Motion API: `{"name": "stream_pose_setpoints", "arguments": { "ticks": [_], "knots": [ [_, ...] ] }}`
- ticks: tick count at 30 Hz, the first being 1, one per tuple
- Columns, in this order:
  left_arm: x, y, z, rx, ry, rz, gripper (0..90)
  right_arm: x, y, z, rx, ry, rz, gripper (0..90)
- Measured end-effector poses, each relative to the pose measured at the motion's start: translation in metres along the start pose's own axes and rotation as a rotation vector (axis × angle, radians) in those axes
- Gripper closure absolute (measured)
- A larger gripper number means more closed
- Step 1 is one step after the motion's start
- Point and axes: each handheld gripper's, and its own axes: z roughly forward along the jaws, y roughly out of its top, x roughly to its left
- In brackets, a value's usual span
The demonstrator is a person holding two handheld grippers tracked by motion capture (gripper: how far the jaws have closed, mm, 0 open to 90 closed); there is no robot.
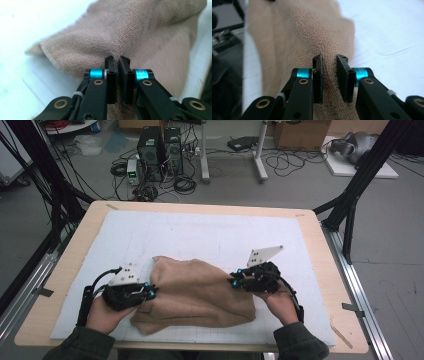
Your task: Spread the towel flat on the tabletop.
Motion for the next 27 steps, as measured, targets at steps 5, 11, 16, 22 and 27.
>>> {"name": "stream_pose_setpoints", "arguments": {
  "ticks": [5,11,16,22,27],
  "knots": [
    [-0.013,-0.033,-0.001,0.018,-0.030,-0.044,85.5,0.028,-0.022,0.013,0.011,0.042,-0.010,77.1],
    [-0.011,-0.035,-0.004,-0.001,-0.055,-0.072,84.9,0.042,-0.034,0.020,0.030,0.079,-0.003,72.9],
    [0.003,-0.010,-0.013,-0.071,-0.052,-0.069,72.5,0.034,-0.023,0.005,-0.014,0.089,0.001,62.8],
    [0.022,0.022,-0.001,-0.102,-0.003,-0.034,61.6,0.013,-0.012,-0.016,-0.055,0.024,0.022,64.0],
    [0.028,0.018,0.032,-0.036,0.022,-0.018,47.0,-0.003,-0.024,0.002,0.003,0.035,0.107,49.3]
  ]
}}
